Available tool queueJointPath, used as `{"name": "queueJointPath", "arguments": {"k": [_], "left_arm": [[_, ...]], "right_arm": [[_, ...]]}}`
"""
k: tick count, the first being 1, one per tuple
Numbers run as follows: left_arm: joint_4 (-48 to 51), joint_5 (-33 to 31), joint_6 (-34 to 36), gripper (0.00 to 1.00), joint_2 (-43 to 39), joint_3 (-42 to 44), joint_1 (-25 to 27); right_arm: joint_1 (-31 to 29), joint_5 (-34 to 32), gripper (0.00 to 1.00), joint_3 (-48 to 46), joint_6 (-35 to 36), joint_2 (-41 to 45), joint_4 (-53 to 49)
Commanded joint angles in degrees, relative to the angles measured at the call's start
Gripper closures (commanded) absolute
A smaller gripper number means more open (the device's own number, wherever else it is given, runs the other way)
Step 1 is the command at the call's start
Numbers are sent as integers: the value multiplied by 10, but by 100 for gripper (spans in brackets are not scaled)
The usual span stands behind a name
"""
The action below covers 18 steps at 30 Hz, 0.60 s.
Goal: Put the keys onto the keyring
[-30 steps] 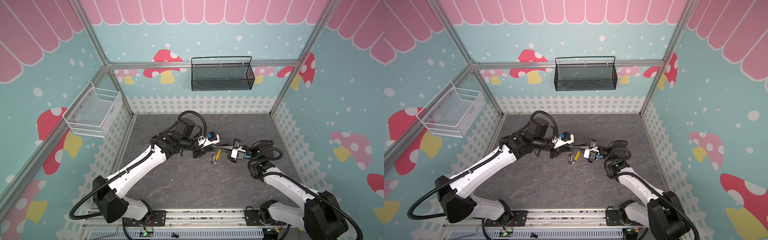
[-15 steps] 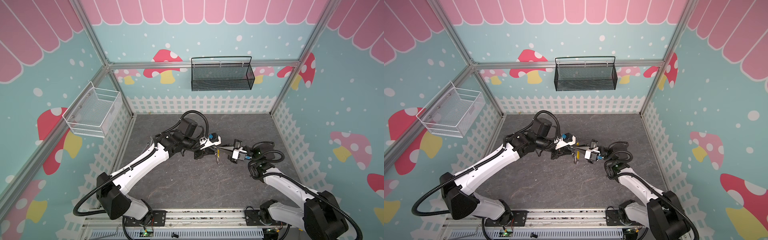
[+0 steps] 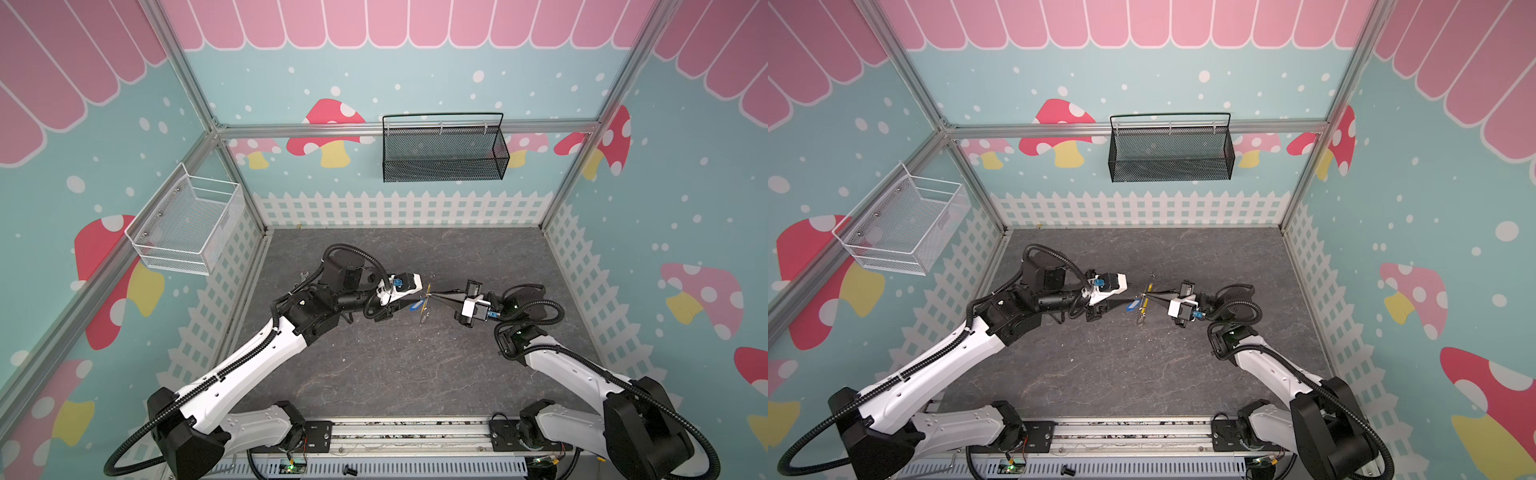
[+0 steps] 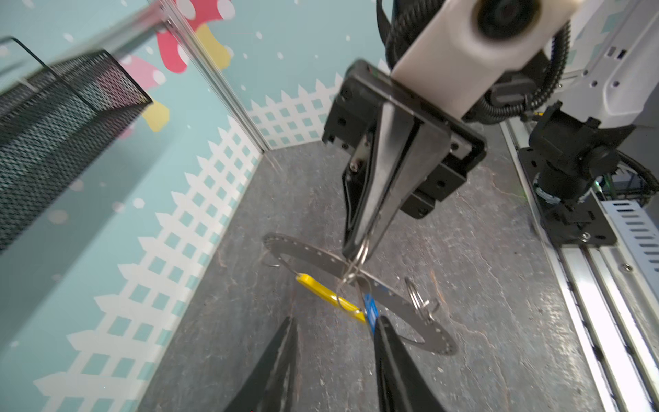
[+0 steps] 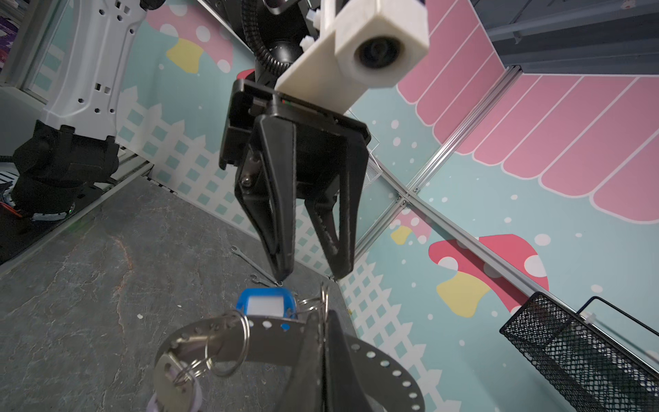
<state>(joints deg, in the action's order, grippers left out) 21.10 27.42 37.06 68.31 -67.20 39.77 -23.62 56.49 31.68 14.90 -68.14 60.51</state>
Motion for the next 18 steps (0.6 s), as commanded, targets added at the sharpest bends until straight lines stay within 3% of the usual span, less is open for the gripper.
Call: {"name": "queueJointPath", "arguments": {"k": [1, 10, 13, 18], "left_arm": [[-30, 9, 21, 65, 4, 0, -3], [14, 44, 43, 70, 46, -42, -2], [14, 47, 44, 78, 52, -47, -2], [23, 61, 46, 81, 64, -62, -1]], "right_arm": [[2, 14, 100, 11, -11, -6, 21], [2, 23, 100, 18, -17, -6, 21], [3, 26, 100, 18, -17, -5, 21], [3, 26, 100, 20, -17, -6, 20]]}}
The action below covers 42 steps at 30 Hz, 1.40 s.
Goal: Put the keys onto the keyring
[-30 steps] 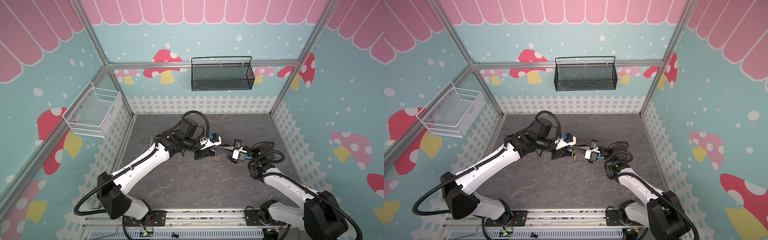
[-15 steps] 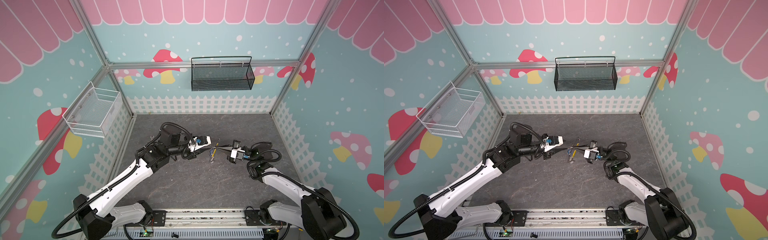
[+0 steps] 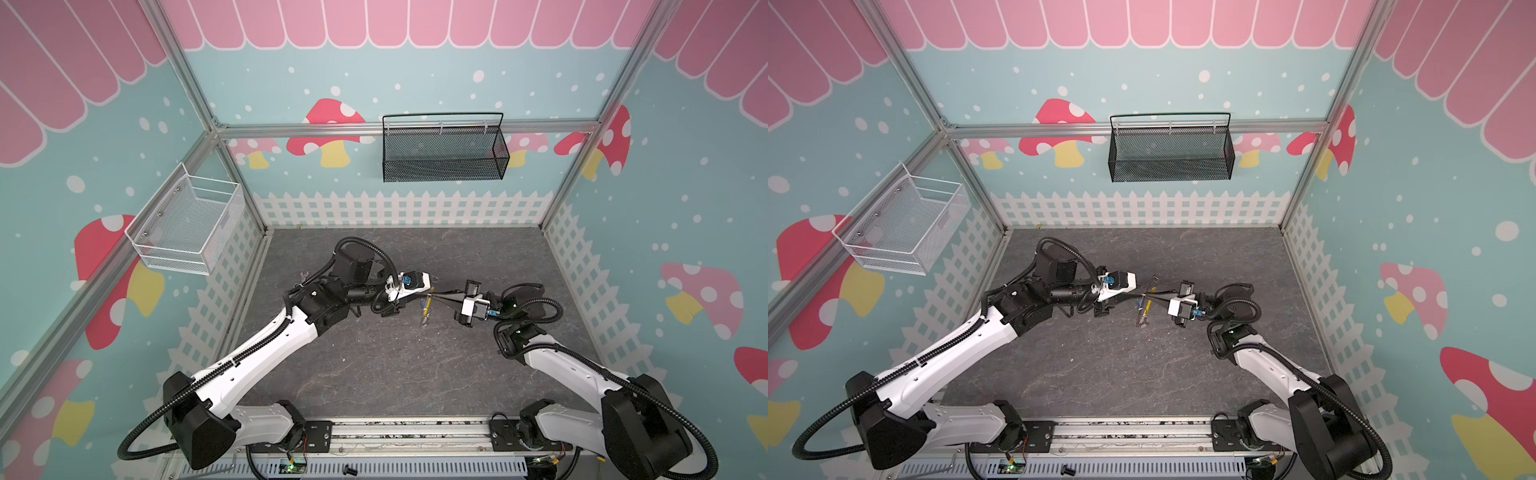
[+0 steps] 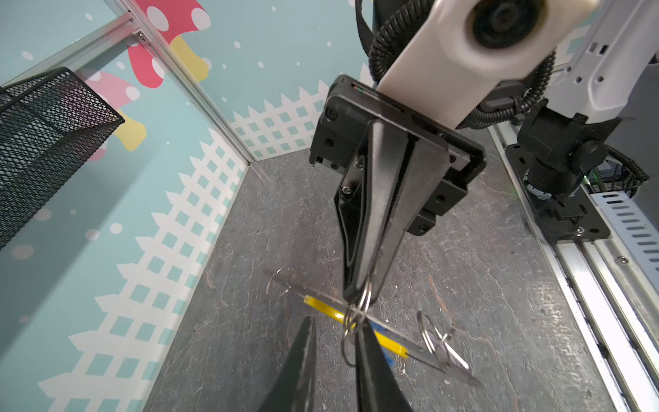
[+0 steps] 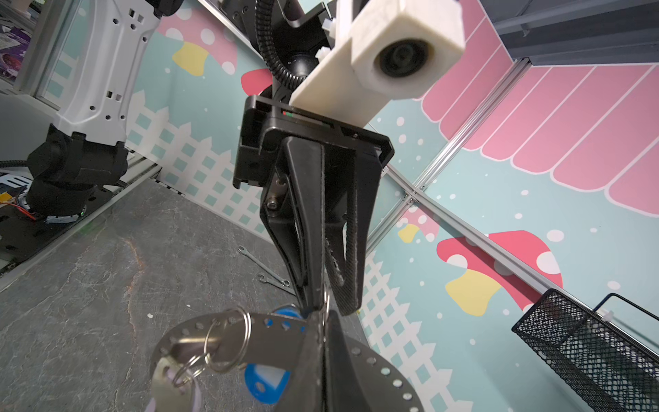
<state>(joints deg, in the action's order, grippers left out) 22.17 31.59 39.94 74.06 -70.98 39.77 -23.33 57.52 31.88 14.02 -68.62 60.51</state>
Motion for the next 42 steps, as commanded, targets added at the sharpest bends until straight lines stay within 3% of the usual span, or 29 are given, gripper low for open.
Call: {"name": "queueJointPath", "arguments": {"k": [1, 8, 15, 21, 24, 31, 42], "left_arm": [[15, 21, 18, 81, 7, -26, -1], [40, 32, 23, 100, 17, -46, 5], [72, 28, 35, 100, 18, -66, 11], [157, -21, 62, 100, 31, -113, 15], [218, -59, 84, 100, 47, -151, 21], [327, -137, 119, 100, 89, -238, 34], [392, -187, 130, 100, 136, -321, 69]], "right_arm": [[0, 16, 100, 19, -8, -1, 20], [1, 21, 100, 27, -14, -5, 21], [0, 16, 99, 28, -19, -8, 17], [0, -20, 75, 24, 16, 7, -26], [0, -37, 69, 29, 52, 22, -73], [0, -50, 69, 44, 114, 55, -152], [-6, -27, 76, 57, 120, 45, -167]]}}
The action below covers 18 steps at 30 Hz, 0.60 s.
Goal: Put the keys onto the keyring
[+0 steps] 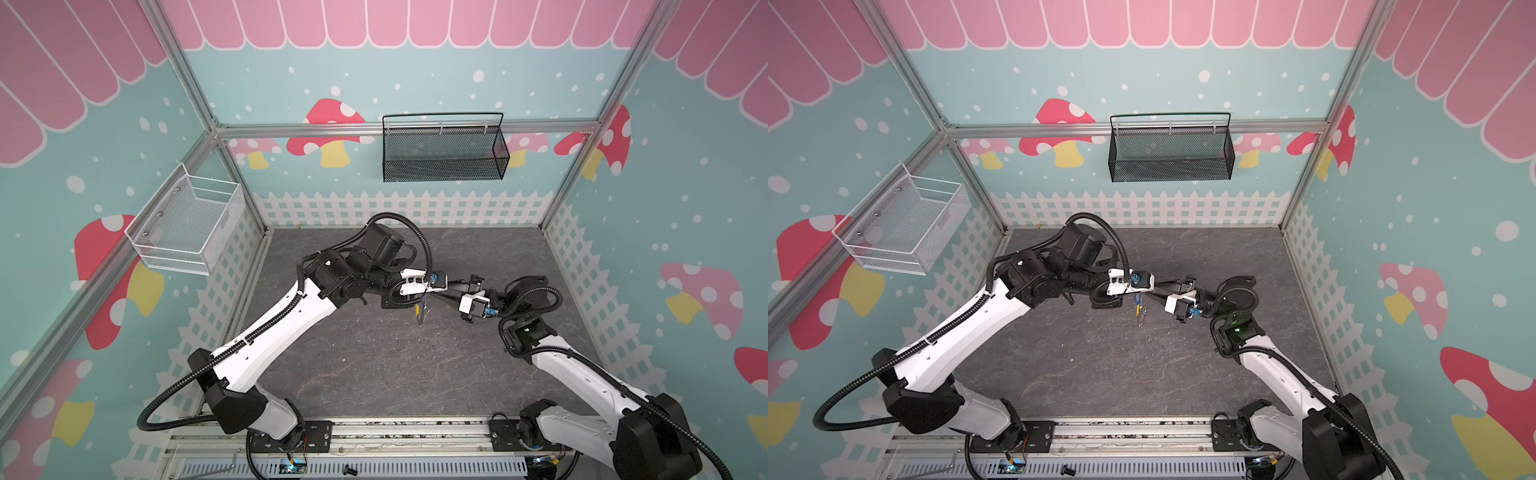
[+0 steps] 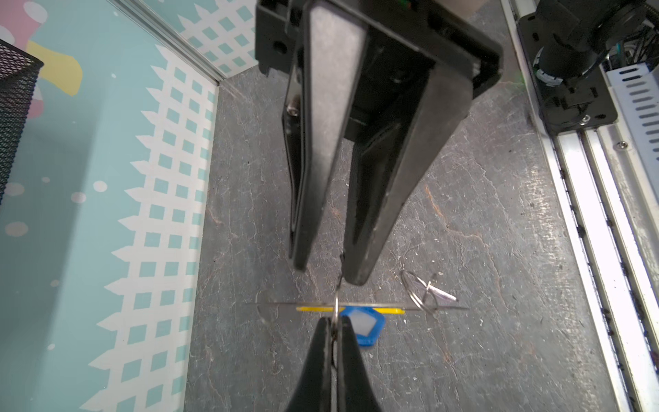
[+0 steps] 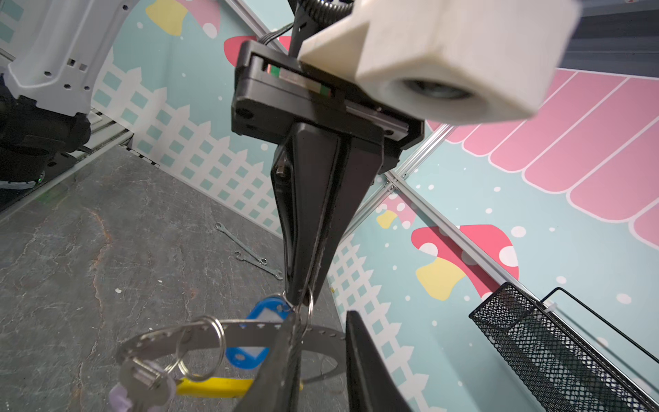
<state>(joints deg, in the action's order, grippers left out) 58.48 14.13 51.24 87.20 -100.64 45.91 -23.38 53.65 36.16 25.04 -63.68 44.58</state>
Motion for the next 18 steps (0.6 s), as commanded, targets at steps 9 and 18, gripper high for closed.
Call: {"name": "queueJointPath", "arguments": {"k": [9, 18], "left_arm": [[33, -28, 11, 100, 17, -41, 23], [36, -39, 9, 100, 19, -45, 30]], "right_arm": [[-7, 12, 82, 16, 0, -12, -4], [-9, 5, 97, 12, -25, -13, 20]]}}
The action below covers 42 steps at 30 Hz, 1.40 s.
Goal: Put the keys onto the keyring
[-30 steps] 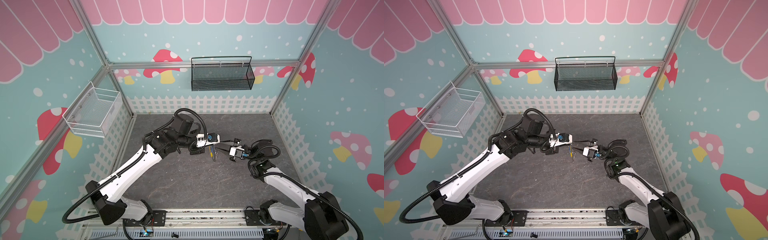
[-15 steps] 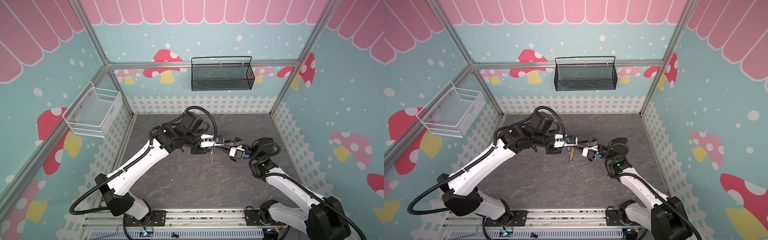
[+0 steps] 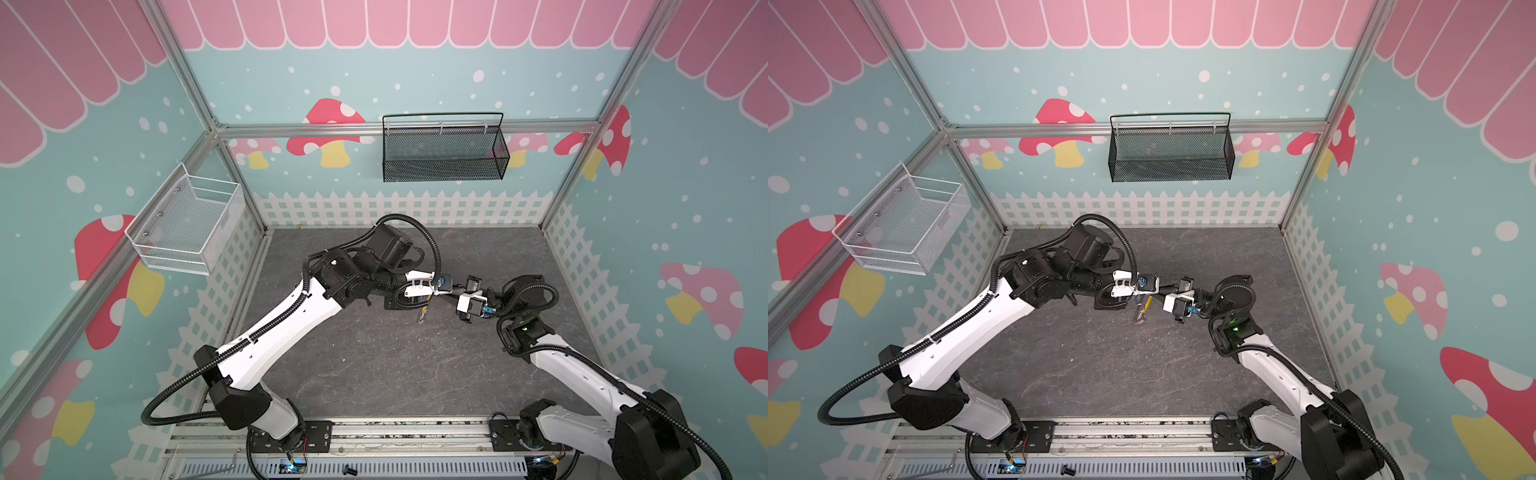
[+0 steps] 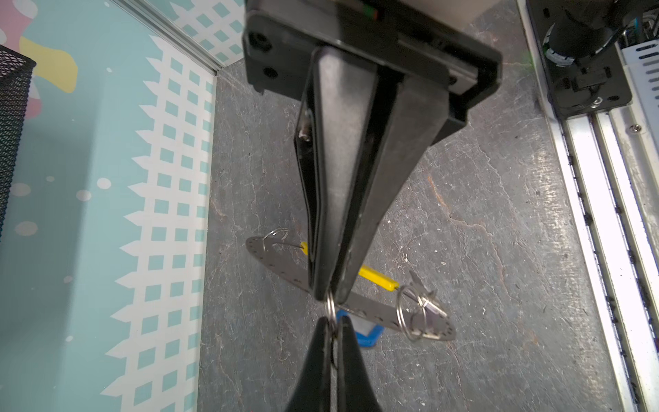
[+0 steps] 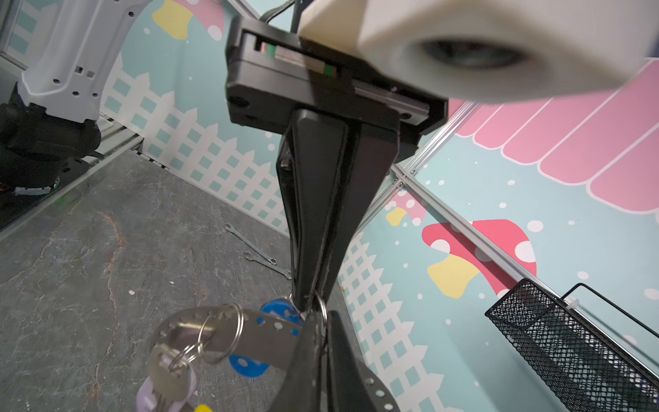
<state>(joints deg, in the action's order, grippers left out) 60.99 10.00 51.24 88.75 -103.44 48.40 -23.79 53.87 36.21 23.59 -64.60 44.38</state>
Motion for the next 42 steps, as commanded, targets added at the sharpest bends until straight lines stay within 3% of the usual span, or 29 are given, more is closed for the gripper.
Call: {"name": "queueJointPath", "arguments": {"k": [1, 5, 10, 13, 18, 27, 33, 42], "left_arm": [[10, 4, 7, 100, 4, -18, 6], [-2, 0, -6, 98, -2, -10, 5], [-83, 27, -55, 73, -50, 62, -28], [-157, 71, -113, 68, -92, 132, -61], [-236, 108, -173, 67, -132, 215, -73], [-282, 170, -231, 72, -137, 246, -74], [-291, 168, -260, 65, -140, 264, -79], [-326, 180, -310, 66, -135, 286, -81]], "right_arm": [[-4, 2, 100, 11, -16, -4, 27], [-4, -5, 100, 5, -39, -7, 51], [-4, -17, 100, -2, -52, -8, 69], [-4, -17, 100, -3, -62, -9, 81], [-4, -14, 100, -1, -65, -13, 87], [-4, -14, 100, 5, -66, -20, 91], [-4, -16, 100, 5, -62, -18, 92], [-4, -17, 100, 6, -62, -16, 93]]}}
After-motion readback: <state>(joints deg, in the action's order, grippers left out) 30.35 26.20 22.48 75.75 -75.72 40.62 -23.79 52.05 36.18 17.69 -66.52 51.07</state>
